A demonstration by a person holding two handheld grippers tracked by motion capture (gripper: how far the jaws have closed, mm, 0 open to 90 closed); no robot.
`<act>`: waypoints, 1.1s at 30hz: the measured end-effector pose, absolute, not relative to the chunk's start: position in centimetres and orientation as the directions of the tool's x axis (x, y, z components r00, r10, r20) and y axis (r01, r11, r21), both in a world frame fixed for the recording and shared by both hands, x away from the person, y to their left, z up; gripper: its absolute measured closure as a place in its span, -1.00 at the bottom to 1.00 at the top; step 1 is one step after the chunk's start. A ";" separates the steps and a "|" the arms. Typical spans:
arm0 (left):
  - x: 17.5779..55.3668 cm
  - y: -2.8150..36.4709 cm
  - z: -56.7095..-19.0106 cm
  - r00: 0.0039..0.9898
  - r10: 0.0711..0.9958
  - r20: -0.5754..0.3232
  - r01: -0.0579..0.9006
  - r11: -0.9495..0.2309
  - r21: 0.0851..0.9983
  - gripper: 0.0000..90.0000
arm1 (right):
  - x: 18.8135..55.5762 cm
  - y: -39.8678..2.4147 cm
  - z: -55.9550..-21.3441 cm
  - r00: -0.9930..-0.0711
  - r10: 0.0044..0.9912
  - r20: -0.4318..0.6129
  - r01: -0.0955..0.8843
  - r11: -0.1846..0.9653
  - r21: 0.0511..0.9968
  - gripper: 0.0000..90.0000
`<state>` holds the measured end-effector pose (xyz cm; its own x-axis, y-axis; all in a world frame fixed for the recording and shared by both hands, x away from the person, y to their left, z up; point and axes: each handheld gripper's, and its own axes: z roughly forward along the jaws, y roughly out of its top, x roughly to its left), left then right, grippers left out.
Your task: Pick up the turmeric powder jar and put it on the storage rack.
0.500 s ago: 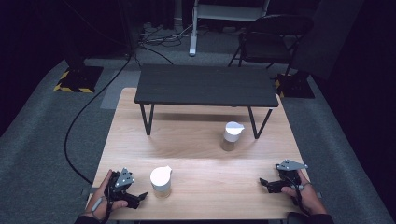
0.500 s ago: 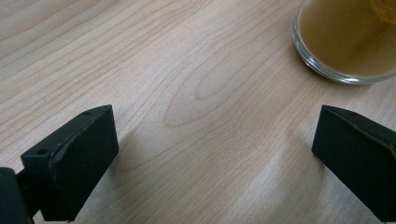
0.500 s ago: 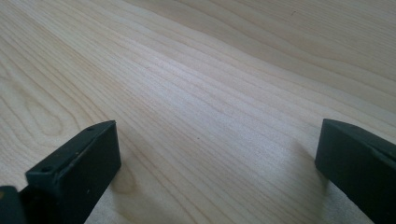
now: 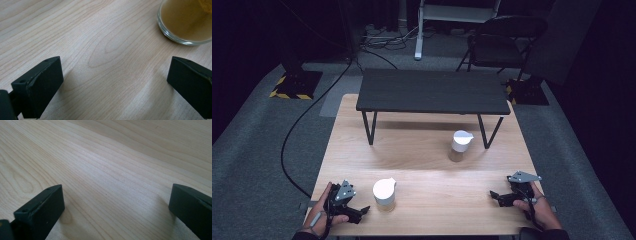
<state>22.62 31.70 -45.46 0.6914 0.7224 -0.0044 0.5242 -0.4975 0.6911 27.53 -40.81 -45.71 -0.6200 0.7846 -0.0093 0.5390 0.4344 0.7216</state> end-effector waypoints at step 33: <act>20.0 32.5 -43.2 0.708 0.706 0.027 0.421 -0.452 0.787 -0.95 | 27.6 -40.8 -45.7 -0.618 0.786 -0.008 0.540 0.433 0.722 -1.00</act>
<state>19.99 32.50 -43.19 0.7078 0.7059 0.0270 0.4207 -0.4520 0.7866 27.56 -40.76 -45.71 -0.6185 0.7858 -0.0082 0.5401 0.4326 0.7219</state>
